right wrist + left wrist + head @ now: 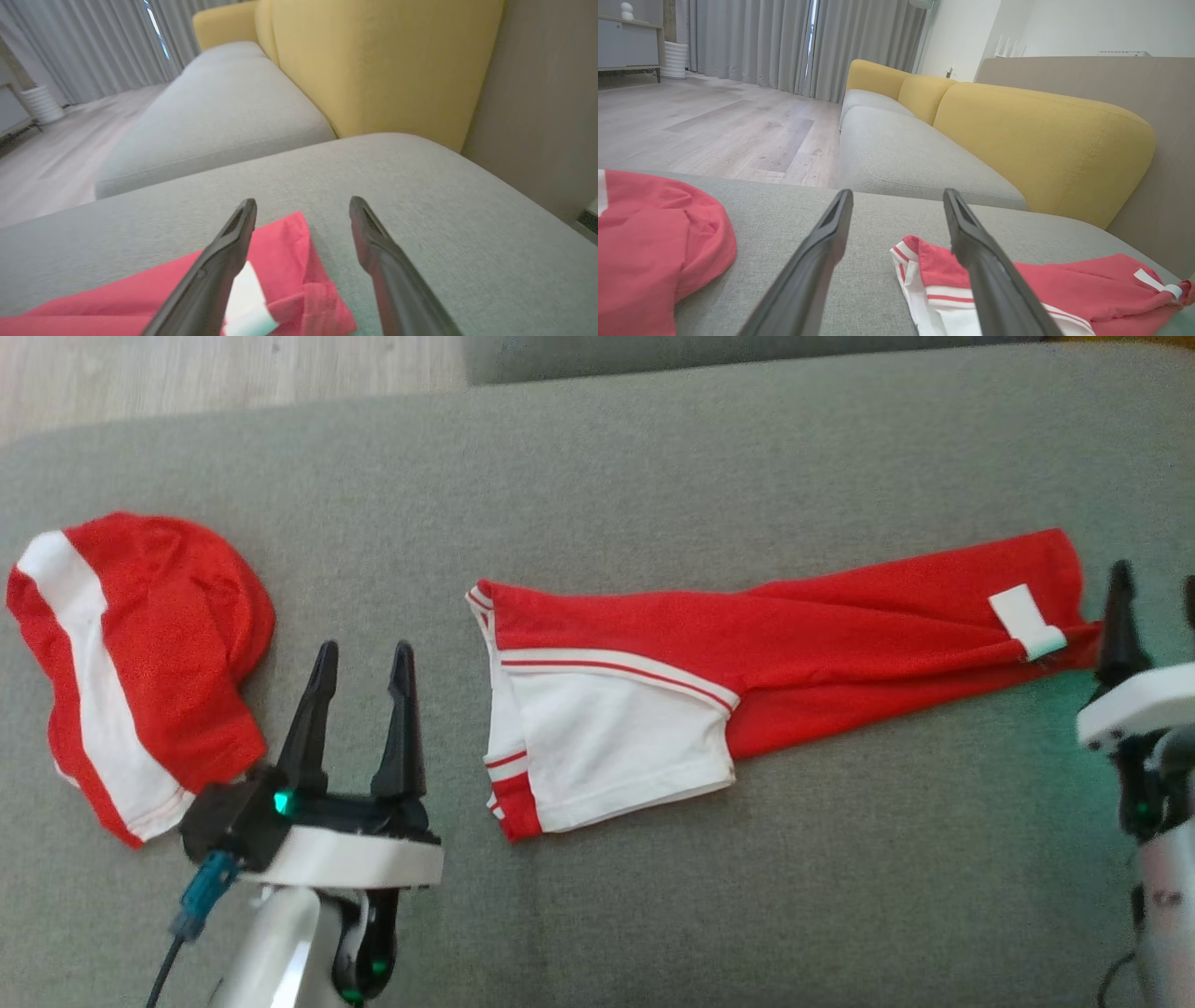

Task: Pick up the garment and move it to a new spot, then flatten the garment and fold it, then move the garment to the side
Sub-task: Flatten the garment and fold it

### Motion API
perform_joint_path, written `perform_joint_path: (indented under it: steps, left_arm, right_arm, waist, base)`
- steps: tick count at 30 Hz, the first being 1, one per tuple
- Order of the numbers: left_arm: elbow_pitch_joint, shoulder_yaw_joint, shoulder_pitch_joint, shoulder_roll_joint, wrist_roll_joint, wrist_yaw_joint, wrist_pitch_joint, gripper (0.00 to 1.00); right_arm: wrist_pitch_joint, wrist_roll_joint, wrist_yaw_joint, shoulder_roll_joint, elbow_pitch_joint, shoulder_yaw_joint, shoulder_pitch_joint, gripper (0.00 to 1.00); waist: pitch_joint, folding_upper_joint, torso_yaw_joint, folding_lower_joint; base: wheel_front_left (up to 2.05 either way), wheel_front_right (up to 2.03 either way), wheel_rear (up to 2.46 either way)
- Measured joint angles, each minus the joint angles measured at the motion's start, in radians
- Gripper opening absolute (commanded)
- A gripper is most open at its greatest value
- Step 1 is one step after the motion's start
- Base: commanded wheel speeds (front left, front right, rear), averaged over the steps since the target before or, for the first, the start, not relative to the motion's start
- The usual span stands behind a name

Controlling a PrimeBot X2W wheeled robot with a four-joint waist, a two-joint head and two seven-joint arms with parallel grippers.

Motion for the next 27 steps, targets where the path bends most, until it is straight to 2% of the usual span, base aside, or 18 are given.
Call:
perform_joint_path:
  steps: [3, 7, 19, 27]
  left_arm:
    - [0.007, 0.007, -0.028, -0.019, 0.019, -0.018, 0.000, 1.00]
    - [0.015, 0.026, -0.051, -0.030, 0.034, -0.037, 0.000, 1.00]
    - [0.033, 0.058, -0.070, -0.050, 0.057, -0.058, 0.000, 1.00]
    - [0.033, 0.060, -0.074, -0.053, 0.064, -0.065, 0.000, 1.00]
  right_arm:
    - [0.062, -0.070, 0.000, 0.022, 0.072, -0.105, -0.061, 1.00]
    - [0.113, -0.149, 0.000, 0.051, 0.137, -0.188, -0.105, 1.00]
    - [0.164, -0.284, 0.000, 0.097, 0.205, -0.323, -0.130, 1.00]
    - [0.178, -0.314, 0.000, 0.121, 0.210, -0.346, -0.144, 1.00]
  waist:
    - [0.029, 0.0000, 0.012, 0.0000]
    - [0.062, 0.0000, 0.031, 0.0001]
    - [0.091, 0.0000, 0.037, 0.0000]
    - [0.098, 0.0000, 0.024, -0.0001]
  base:
    - [0.00, 0.00, 0.00]
    - [0.00, 0.00, 0.00]
    - [0.00, 0.00, 0.00]
    - [0.00, 0.00, 0.00]
